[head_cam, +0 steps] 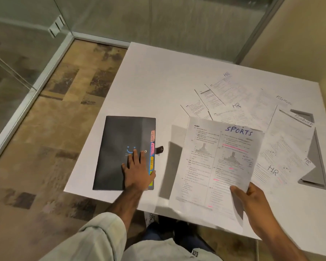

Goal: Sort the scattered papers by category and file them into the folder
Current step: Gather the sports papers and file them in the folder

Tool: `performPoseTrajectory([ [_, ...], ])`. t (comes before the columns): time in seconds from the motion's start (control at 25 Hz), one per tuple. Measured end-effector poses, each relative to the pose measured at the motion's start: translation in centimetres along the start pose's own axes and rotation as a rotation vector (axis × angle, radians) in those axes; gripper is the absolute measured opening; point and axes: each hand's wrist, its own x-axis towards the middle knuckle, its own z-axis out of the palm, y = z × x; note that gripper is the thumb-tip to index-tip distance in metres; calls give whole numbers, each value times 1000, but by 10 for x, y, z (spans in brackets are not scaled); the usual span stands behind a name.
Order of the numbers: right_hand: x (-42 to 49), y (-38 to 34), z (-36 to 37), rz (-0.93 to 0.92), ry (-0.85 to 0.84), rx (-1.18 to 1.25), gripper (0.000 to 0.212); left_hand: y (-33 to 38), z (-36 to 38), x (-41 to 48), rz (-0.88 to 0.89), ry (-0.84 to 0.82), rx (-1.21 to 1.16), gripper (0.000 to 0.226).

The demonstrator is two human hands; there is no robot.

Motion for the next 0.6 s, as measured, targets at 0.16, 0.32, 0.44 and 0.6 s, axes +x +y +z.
performPoseTrajectory([
  [0.16,-1,5,13,-7,-11,7,16,-1,2,1,17,-6,36,93],
  [0.32,-3,10,19,5,5,23,16,-1,-2,6,40,-20,61,90],
  [0.44,-5,14,17,11,18,39,16,-1,-3,7,57,-73,85,99],
  [0.6,-10,19,13,14,31,46,17,9,-7,9,26,-116,91,96],
])
